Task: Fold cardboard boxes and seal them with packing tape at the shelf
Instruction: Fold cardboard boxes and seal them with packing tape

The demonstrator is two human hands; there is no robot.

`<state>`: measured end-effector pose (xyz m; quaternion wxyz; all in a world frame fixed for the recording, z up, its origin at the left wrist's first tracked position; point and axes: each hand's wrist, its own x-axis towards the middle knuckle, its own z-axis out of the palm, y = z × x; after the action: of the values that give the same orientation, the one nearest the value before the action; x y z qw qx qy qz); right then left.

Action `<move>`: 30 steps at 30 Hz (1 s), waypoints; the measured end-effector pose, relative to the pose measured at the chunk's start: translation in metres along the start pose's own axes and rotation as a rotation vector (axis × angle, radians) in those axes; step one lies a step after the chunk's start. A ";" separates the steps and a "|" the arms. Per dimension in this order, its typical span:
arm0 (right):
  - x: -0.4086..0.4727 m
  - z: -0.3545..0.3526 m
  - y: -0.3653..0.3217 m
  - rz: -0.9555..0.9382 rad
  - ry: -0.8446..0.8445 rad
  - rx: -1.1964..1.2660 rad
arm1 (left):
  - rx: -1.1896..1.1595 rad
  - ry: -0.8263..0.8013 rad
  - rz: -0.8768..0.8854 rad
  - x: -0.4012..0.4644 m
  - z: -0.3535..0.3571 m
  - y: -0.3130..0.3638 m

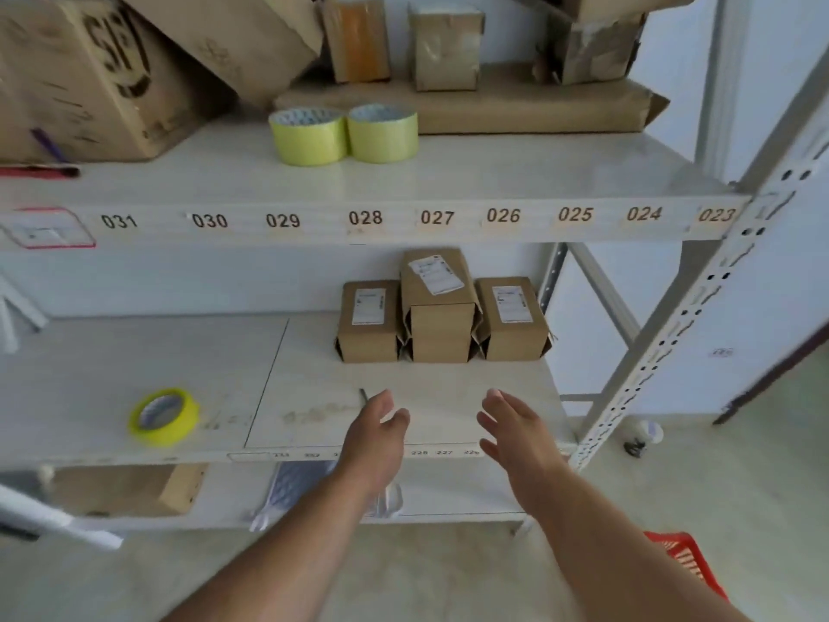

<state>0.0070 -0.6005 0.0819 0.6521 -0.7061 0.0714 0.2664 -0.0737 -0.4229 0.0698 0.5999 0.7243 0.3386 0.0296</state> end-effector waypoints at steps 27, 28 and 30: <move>0.244 0.206 0.001 0.050 -0.050 -0.461 | 0.107 -0.017 -0.058 0.272 -0.126 -0.040; 0.252 0.209 0.003 0.031 -0.047 -0.524 | 0.116 -0.031 -0.053 0.283 -0.121 -0.041; 0.265 0.212 0.005 0.013 -0.025 -0.596 | 0.136 -0.056 -0.054 0.299 -0.113 -0.041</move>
<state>0.1698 -0.3323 -0.0483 0.4153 -0.8627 -0.0132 0.2883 0.0870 -0.1680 -0.0435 0.5593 0.7545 0.3421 -0.0299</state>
